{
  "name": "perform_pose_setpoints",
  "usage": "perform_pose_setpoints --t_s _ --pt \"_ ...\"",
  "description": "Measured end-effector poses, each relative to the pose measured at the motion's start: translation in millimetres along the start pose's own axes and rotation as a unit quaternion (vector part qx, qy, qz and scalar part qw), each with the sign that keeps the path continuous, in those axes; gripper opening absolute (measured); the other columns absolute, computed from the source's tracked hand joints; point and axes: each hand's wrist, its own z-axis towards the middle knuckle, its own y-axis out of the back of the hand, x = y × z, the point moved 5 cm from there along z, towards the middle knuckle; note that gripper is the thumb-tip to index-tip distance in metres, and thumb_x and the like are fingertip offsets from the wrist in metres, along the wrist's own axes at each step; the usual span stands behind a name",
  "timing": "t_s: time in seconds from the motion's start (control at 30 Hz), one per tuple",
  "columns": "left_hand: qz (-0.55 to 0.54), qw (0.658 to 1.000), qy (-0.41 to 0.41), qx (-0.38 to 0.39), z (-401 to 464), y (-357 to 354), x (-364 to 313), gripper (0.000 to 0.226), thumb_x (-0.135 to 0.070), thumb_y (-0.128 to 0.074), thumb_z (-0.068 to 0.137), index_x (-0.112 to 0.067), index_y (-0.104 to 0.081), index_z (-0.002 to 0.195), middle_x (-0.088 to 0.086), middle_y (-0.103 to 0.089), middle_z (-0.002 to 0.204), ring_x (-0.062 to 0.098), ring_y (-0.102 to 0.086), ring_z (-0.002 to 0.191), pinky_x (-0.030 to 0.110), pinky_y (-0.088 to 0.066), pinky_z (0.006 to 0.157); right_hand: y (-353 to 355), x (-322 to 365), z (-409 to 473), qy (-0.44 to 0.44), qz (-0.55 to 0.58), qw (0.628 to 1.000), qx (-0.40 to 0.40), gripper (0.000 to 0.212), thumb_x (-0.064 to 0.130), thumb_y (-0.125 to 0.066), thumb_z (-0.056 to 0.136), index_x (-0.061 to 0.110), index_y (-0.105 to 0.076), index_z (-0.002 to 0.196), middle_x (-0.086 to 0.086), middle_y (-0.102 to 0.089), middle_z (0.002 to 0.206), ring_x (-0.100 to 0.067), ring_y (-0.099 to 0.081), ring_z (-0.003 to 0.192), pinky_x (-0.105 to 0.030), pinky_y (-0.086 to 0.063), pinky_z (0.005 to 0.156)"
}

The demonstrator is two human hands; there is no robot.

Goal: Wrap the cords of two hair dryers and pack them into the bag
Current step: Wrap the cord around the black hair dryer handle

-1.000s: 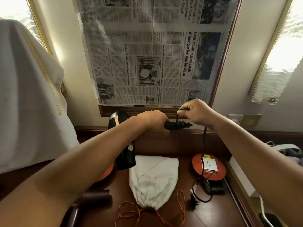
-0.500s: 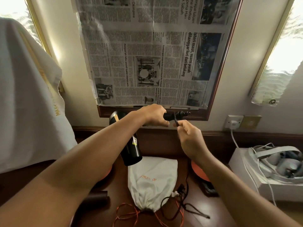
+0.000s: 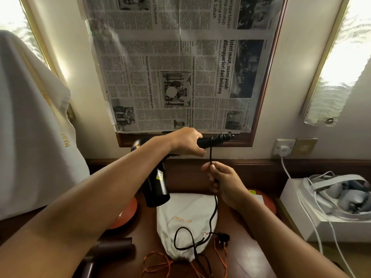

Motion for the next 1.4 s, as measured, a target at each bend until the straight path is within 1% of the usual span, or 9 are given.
perform_pose_setpoints --t_s 0.3,0.47,0.63,0.7,0.77,0.9,1.13,1.27,1.4 --pt "-0.017 0.999 -0.030 0.008 -10.5 8.4 -8.7 0.014 -0.029 -0.068 0.079 -0.018 -0.061 0.081 0.001 -0.062 0.072 0.012 -0.056 0.060 0.025 -0.046 0.058 18.8 26.1 23.2 -0.007 -0.146 0.989 0.015 0.041 0.035 -0.042 0.101 0.001 -0.060 0.086 -0.001 -0.040 0.052 -0.012 -0.035 0.044 -0.027 -0.031 0.047" --pt "0.011 0.999 -0.035 0.009 -16.8 8.9 -9.0 0.010 -0.031 -0.067 0.080 -0.024 -0.059 0.080 -0.001 -0.062 0.071 0.010 -0.056 0.060 0.022 -0.044 0.057 35.5 53.2 37.7 0.004 -0.273 0.962 0.013 0.029 0.014 -0.042 0.102 0.000 -0.065 0.090 0.001 -0.047 0.055 -0.008 -0.041 0.049 -0.025 -0.036 0.054" --pt "0.081 0.996 -0.044 0.009 -16.9 5.6 -12.8 0.012 -0.037 -0.066 0.078 -0.030 -0.057 0.083 -0.003 -0.063 0.074 0.013 -0.061 0.069 0.025 -0.044 0.060 47.8 88.2 52.2 0.060 -0.491 0.869 0.029 0.028 -0.006 -0.057 0.086 0.018 -0.065 0.077 0.003 -0.061 0.072 -0.012 -0.056 0.068 -0.021 -0.045 0.065" --pt "0.113 0.993 -0.041 0.000 -16.1 2.6 -12.8 0.017 -0.040 -0.066 0.078 -0.029 -0.060 0.089 -0.007 -0.061 0.074 0.010 -0.059 0.070 0.026 -0.044 0.060 50.1 98.5 53.5 0.077 -0.505 0.859 0.034 0.014 0.010 -0.063 0.090 0.017 -0.069 0.080 0.001 -0.064 0.074 -0.011 -0.059 0.070 -0.021 -0.045 0.065" --pt "0.149 0.988 -0.039 -0.003 -14.7 -3.3 -13.5 0.022 -0.043 -0.065 0.079 -0.028 -0.062 0.094 -0.010 -0.058 0.076 0.010 -0.058 0.072 0.027 -0.044 0.061 50.0 109.6 53.5 0.103 -0.536 0.838 0.008 0.022 0.031 -0.065 0.089 0.014 -0.068 0.076 -0.001 -0.064 0.069 -0.014 -0.059 0.064 -0.024 -0.045 0.059" --pt "0.175 0.984 -0.026 -0.010 -8.7 -14.6 -14.6 0.024 -0.045 -0.066 0.081 -0.025 -0.064 0.094 -0.008 -0.057 0.076 0.012 -0.057 0.069 0.028 -0.047 0.060 43.4 128.8 49.5 0.164 -0.613 0.773 -0.027 0.028 0.041 -0.068 0.085 0.017 -0.066 0.070 0.001 -0.061 0.065 -0.015 -0.057 0.060 -0.026 -0.043 0.055" --pt "0.213 0.977 -0.013 -0.029 1.9 -17.2 -12.6 0.045 -0.050 -0.063 0.082 -0.014 -0.063 0.109 -0.002 -0.060 0.087 0.021 -0.060 0.083 0.032 -0.046 0.066 23.2 140.8 28.0 0.200 -0.601 0.773 -0.037 0.030 0.034 -0.067 0.088 0.013 -0.067 0.067 0.002 -0.059 0.059 -0.016 -0.056 0.053 -0.030 -0.049 0.053" --pt "0.177 0.983 0.036 -0.020 7.7 -11.2 -6.0 0.035 -0.049 -0.060 0.083 -0.017 -0.062 0.097 -0.004 -0.058 0.079 0.014 -0.057 0.071 0.029 -0.041 0.057 17.2 129.6 13.5 0.211 -0.589 0.778 -0.058 0.027 0.028 -0.061 0.092 0.015 -0.064 0.069 0.005 -0.055 0.059 -0.014 -0.053 0.052 -0.027 -0.042 0.050" --pt "0.174 0.983 0.047 -0.022 9.7 -6.6 -0.3 0.034 -0.051 -0.059 0.083 -0.019 -0.059 0.096 -0.004 -0.059 0.081 0.014 -0.058 0.073 0.030 -0.044 0.060 10.5 103.9 -0.4 0.177 -0.537 0.823 -0.052 0.019 0.016 -0.051 0.093 0.011 -0.066 0.083 -0.001 -0.061 0.070 -0.020 -0.058 0.059 -0.029 -0.045 0.049"
